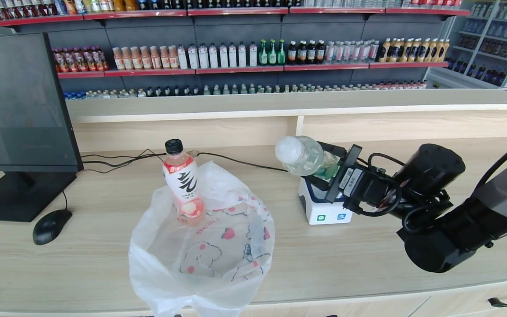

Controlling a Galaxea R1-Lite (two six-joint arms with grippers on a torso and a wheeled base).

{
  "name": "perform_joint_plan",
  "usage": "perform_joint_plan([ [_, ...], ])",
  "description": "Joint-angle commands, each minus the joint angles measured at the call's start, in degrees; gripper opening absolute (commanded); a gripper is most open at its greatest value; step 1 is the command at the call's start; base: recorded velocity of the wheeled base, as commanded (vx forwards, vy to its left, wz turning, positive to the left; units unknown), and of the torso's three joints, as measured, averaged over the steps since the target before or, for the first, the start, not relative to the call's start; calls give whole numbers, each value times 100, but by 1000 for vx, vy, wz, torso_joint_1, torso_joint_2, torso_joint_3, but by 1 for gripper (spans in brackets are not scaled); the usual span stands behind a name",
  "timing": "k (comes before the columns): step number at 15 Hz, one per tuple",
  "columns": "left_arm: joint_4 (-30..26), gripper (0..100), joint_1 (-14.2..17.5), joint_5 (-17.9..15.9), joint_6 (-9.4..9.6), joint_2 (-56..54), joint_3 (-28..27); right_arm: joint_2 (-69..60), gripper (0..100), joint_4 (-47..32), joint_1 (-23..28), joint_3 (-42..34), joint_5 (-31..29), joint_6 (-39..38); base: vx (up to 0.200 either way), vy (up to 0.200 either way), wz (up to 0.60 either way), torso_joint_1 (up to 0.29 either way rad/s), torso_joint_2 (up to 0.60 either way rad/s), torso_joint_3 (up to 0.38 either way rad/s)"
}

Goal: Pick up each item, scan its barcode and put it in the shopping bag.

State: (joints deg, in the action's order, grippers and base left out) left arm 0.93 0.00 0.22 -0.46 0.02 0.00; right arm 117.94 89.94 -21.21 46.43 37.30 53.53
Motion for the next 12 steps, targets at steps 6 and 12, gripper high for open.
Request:
perform_joint_plan([
  [6, 4, 100, 0, 4, 55, 6, 0, 71, 0, 6, 249, -38, 40, 35, 0, 0, 0, 0, 0, 0],
  [12, 4, 100, 0, 4, 99, 6, 0, 71, 0, 6, 302, -47, 40, 61, 0, 0, 0, 0, 0, 0],
])
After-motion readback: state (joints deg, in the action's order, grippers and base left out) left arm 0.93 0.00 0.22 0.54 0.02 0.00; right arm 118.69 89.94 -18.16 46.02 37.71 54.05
